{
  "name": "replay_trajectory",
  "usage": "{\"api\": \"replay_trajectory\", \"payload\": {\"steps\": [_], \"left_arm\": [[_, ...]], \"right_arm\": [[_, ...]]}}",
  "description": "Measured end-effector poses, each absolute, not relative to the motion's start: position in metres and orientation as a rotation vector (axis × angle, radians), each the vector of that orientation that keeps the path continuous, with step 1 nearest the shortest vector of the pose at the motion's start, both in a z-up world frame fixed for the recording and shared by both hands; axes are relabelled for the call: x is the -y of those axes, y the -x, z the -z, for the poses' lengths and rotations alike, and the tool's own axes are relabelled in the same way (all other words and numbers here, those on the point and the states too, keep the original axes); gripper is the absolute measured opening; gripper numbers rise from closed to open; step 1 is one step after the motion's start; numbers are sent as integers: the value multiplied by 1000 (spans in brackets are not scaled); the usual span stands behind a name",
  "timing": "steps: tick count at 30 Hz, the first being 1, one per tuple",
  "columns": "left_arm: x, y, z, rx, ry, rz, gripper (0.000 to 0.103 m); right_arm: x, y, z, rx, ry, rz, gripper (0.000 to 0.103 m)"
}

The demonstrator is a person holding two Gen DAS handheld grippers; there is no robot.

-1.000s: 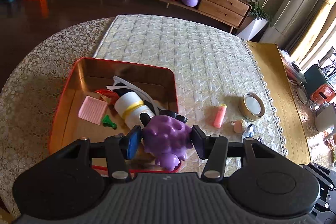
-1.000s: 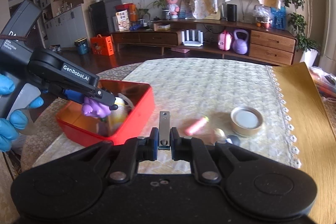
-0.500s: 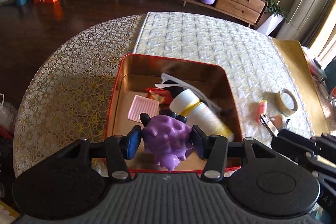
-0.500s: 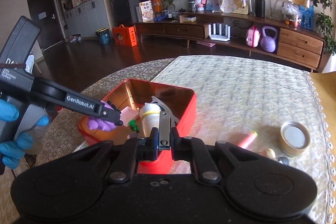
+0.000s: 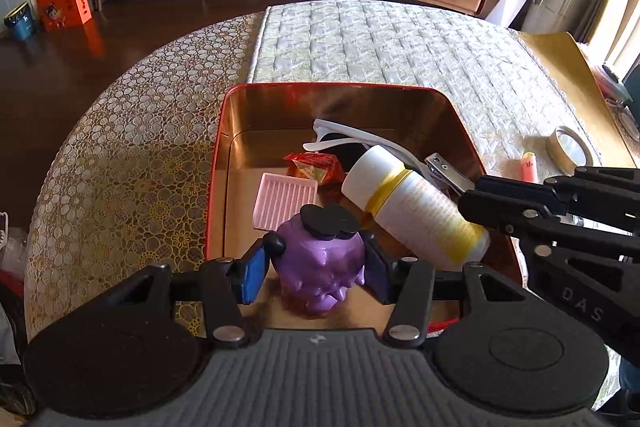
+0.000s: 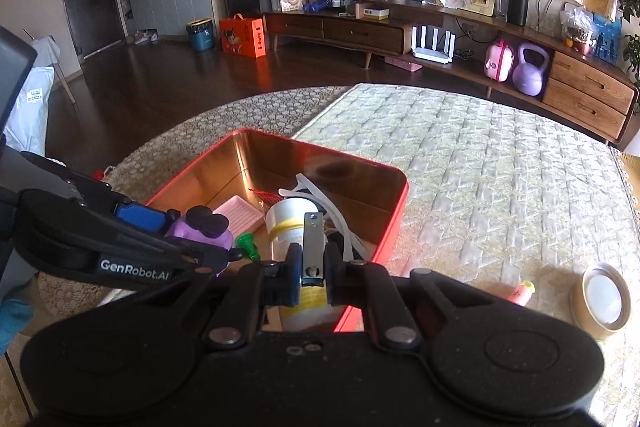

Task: Organize rigid objects
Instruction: 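Carry the clipper in the right tool while the left tool carries the purple toy over the tin, then open the left tool to drop the purple toy while the right tool releases the clipper into the tin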

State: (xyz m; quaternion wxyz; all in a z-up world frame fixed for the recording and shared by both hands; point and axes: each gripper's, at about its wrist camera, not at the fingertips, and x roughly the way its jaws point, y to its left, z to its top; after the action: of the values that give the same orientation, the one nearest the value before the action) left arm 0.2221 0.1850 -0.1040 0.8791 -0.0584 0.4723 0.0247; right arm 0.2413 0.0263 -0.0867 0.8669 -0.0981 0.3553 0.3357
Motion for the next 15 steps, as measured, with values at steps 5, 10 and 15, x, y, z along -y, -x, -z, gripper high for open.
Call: {"api": "replay_trajectory", "payload": {"steps": [5, 10, 15], "left_arm": [[-187, -227, 111, -999, 123, -51, 52], [-188, -229, 114, -995, 122, -48, 52], [-190, -231, 115, -991, 135, -53, 52]], "right_arm": [[-31, -244, 93, -758, 216, -705, 11], [-32, -237, 94, -746, 234, -718, 11], [-32, -234, 93, -748, 242, -731, 13]]}}
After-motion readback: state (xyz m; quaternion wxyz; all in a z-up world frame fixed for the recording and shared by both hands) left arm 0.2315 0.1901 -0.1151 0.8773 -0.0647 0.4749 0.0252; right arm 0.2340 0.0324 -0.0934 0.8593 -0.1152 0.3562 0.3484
